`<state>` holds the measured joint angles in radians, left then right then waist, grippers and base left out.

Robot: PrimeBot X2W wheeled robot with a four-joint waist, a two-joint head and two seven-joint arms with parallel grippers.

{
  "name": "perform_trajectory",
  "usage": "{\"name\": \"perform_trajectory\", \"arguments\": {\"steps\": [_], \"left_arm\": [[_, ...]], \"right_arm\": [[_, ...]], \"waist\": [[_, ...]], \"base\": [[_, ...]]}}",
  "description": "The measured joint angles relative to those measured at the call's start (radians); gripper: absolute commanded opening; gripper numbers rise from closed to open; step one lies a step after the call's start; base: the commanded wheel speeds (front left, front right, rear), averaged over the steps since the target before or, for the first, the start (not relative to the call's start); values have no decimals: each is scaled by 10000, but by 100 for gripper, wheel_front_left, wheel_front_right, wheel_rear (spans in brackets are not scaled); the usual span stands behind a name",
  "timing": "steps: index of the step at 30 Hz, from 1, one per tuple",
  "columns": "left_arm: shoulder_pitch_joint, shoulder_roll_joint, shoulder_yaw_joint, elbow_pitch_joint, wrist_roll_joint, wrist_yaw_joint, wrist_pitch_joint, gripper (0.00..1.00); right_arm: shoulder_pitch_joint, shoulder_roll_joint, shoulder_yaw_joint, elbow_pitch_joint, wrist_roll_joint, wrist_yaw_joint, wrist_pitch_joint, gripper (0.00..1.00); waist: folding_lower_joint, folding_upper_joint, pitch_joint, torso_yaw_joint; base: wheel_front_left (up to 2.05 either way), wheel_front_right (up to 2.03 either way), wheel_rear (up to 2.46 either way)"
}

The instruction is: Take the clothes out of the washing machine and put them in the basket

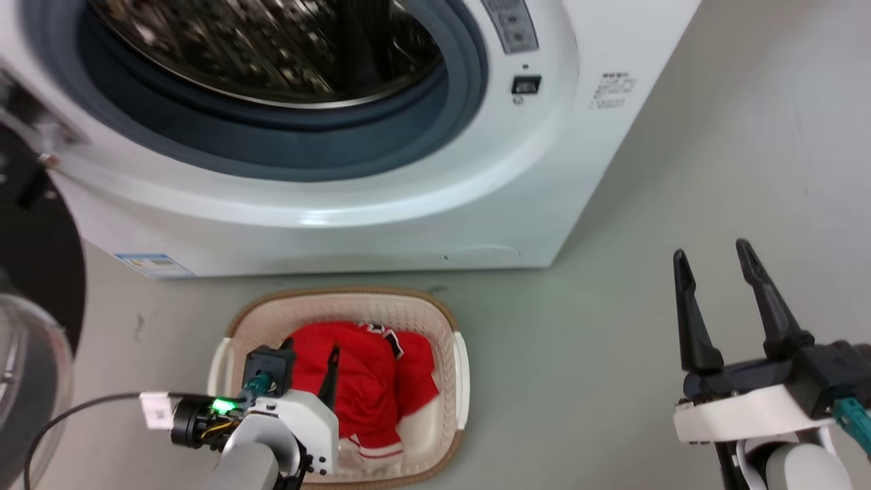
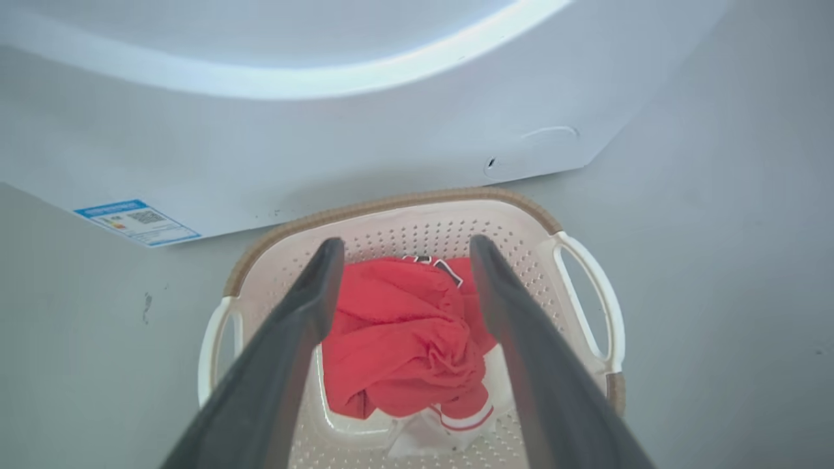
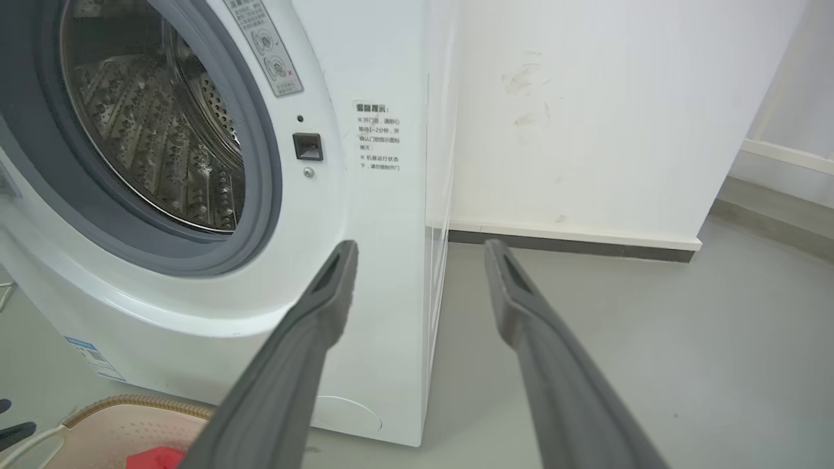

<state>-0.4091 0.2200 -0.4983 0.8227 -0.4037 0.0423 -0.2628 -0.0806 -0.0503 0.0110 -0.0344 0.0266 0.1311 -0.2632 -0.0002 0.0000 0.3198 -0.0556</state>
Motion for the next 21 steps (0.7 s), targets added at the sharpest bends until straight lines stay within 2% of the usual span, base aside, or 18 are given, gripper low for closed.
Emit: {"name": "perform_trajectory", "arguments": {"steps": [8,21], "left_arm": [[1579,-90,1498,-2725,899,610,-2,100],[3579,-825,3461,-6000,2274,846,-2,100]], "right_arm": [[580,-2,29,-10,-27,0,0,100],[1310,0,-54,-46,73,0,-2,100]], "waist": [[0,0,-1101,415],[0,0,-2382,667]], "base": [[0,0,0],[0,0,0]]}}
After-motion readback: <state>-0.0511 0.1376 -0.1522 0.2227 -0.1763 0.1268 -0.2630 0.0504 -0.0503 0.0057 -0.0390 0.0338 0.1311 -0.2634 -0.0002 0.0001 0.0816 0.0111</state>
